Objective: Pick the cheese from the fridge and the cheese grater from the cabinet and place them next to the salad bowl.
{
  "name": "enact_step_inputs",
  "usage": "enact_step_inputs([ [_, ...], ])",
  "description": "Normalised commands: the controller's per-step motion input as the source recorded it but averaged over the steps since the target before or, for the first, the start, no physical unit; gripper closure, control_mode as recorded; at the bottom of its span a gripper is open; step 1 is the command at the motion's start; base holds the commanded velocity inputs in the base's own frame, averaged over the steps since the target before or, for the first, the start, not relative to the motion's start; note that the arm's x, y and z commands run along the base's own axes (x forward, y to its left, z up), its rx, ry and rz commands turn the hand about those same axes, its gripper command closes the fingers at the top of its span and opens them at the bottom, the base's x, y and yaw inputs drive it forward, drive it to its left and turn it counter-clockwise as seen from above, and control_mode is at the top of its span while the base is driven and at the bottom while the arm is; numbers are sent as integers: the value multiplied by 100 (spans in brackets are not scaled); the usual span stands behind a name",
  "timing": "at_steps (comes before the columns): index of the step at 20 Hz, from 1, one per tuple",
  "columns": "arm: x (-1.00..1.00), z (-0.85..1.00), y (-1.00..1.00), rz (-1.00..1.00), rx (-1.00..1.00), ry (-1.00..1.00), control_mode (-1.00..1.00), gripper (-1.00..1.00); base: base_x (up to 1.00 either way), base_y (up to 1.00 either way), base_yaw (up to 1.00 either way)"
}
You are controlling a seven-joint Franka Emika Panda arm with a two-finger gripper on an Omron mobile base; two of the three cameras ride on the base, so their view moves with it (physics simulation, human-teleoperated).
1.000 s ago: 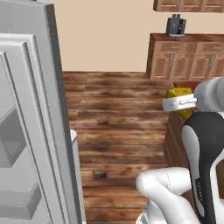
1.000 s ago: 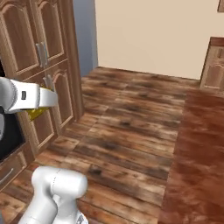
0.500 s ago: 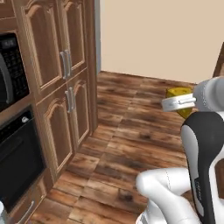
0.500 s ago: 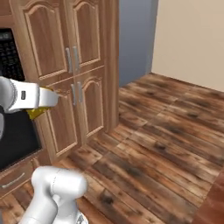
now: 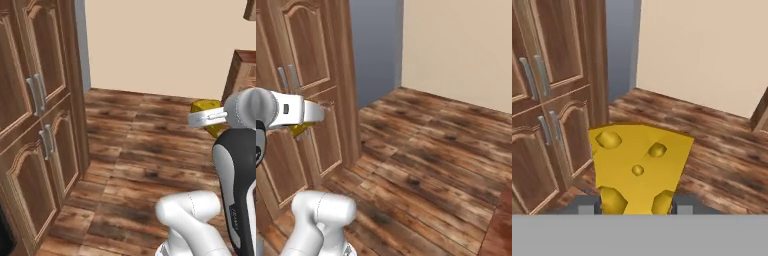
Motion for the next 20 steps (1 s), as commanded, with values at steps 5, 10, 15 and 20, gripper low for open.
enact_step_inputs([
  [5, 0, 0, 0, 0, 0, 0, 100, 100, 97, 0, -59],
  [10, 0, 0, 0, 0, 0, 0, 100, 100, 94, 1, -61],
  [15, 0, 0, 0, 0, 0, 0, 100, 100, 100, 32, -55],
  [20, 0, 0, 0, 0, 0, 0, 100, 100, 100, 76, -50],
])
